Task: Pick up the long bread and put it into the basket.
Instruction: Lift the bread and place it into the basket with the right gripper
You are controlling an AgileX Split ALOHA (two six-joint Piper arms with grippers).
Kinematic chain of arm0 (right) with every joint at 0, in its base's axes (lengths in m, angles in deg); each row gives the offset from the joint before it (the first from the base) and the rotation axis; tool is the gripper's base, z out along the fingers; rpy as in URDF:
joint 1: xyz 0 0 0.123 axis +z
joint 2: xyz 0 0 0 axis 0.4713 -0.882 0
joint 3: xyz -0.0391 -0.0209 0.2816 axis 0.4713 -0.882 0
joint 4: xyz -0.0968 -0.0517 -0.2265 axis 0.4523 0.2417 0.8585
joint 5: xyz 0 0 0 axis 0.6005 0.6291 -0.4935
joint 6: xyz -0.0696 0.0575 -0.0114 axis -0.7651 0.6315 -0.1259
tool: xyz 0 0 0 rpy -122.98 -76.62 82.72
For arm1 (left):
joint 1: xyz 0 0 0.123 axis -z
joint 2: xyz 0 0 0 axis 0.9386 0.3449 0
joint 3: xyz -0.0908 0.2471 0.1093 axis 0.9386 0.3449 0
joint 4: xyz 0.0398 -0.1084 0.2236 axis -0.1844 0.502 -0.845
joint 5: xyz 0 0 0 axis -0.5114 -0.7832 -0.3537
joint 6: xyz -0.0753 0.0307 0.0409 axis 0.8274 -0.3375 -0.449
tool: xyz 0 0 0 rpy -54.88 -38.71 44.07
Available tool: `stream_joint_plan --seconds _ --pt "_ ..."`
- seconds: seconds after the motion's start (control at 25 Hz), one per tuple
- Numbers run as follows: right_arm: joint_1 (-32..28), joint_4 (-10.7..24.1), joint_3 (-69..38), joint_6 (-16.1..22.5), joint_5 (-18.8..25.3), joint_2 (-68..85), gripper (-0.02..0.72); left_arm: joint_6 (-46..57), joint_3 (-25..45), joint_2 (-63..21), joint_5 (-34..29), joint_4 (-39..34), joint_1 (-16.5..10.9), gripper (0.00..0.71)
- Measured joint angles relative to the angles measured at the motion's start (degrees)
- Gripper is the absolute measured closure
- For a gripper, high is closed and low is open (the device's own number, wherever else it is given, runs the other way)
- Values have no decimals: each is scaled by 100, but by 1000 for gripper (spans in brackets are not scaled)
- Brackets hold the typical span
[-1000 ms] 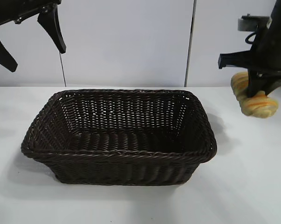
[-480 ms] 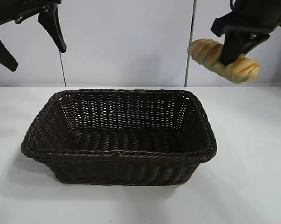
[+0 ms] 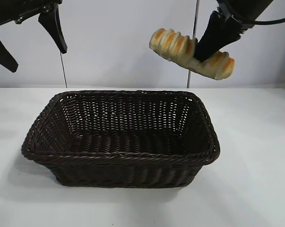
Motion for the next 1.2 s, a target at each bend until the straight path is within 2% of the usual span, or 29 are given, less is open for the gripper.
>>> stream_joint_plan --seconds 0.2,0.44,0.8,1.2 --pt "485 50 6 5 -185 -388 620 0 0 0 0 0 0 52" --pt "881 290 17 19 -463 -852 620 0 0 0 0 0 0 52" --pt "917 299 17 58 -970 -1446 620 0 0 0 0 0 0 52" --pt "917 194 25 64 -1007 -1841 620 0 0 0 0 0 0 52"
